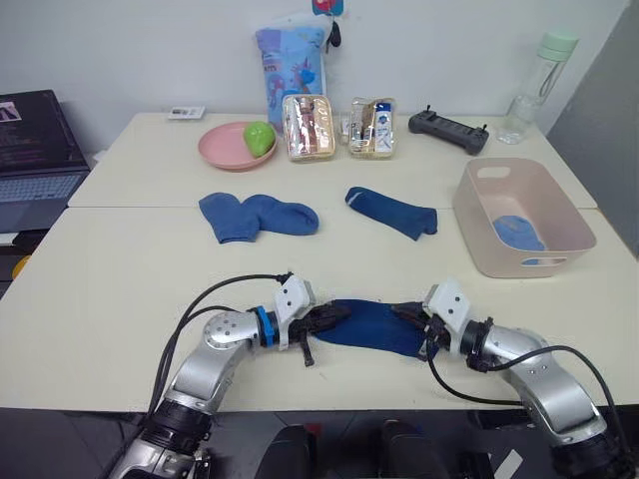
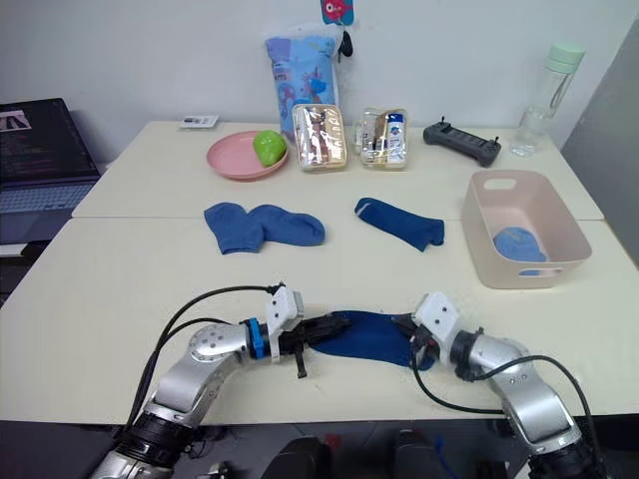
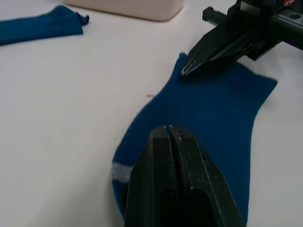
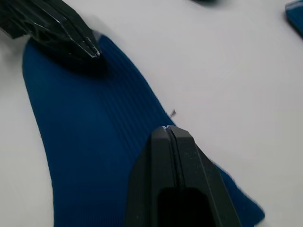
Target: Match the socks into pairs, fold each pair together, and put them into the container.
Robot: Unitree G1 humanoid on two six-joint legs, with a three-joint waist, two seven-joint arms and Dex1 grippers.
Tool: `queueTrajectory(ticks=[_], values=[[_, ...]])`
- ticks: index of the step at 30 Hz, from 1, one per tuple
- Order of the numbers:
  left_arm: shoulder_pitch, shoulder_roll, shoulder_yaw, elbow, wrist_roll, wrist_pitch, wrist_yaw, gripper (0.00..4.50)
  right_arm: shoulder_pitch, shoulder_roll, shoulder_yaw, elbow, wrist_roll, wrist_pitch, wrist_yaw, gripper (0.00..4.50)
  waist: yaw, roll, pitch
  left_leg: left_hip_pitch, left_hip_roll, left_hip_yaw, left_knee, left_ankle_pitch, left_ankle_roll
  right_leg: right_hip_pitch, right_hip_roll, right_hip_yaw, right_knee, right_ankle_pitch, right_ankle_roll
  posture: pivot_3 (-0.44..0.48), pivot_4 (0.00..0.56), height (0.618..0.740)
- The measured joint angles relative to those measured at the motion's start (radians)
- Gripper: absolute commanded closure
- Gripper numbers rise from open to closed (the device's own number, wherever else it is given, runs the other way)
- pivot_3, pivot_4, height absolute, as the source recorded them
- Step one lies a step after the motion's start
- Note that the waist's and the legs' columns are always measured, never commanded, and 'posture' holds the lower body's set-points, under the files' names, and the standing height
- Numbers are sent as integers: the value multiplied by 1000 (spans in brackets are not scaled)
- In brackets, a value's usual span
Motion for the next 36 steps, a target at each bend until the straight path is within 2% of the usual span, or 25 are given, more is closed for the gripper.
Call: queueTrajectory(ticks=[4, 9, 17, 22, 26, 31, 36], values=[[-12, -7, 33, 103, 27, -107, 31, 4469, 64, 1, -23, 13, -2, -46, -6, 4500, 0, 0, 0, 1, 0, 0, 0, 0, 0, 0, 0, 0, 0, 0, 0, 0, 150, 740], [10, 19, 46, 107, 23, -141, 6, 4469, 100, -1, -83, 40, -3, -96, -19, 4500, -3, 1, -2, 2, 1, 0, 0, 0, 0, 1, 1, 0, 1, 0, 0, 0, 150, 740], [75, 34, 112, 36, -59, -28, 1, 4469, 183, -26, -154, 18, 39, -120, 16, 4500, -4, 2, -3, 5, 1, 0, -1, 0, 0, 4, 1, 0, 0, 0, 0, 0, 150, 740], [88, 55, 131, -13, -74, 15, 5, 4469, 190, -53, -194, -70, 94, -70, 38, 4500, -3, 2, -3, 5, 1, 0, -1, 0, 0, 4, 0, 0, 0, 0, 0, 0, 150, 740], [64, 73, 223, -42, -117, 51, 36, 3616, 174, -75, -297, -117, 128, -8, 5, 3579, -1, 2, -3, 4, 1, 0, -1, 0, 0, 4, 0, 0, 0, 0, 0, 0, 150, 740], [21, 113, 323, 33, -99, 20, 84, 2015, 180, -115, -368, -96, 112, -14, -2, 1807, -1, 2, -3, 5, 1, 1, -1, 0, 0, 3, 1, 0, 0, 0, 0, 0, 150, 740], [37, 101, 318, 70, -76, -7, 97, 470, 192, -83, -360, -70, 84, -42, -19, 67, -1, 1, -3, 4, 1, 1, -1, 0, 0, 3, 0, 1, 0, 0, 0, 0, 150, 740]])
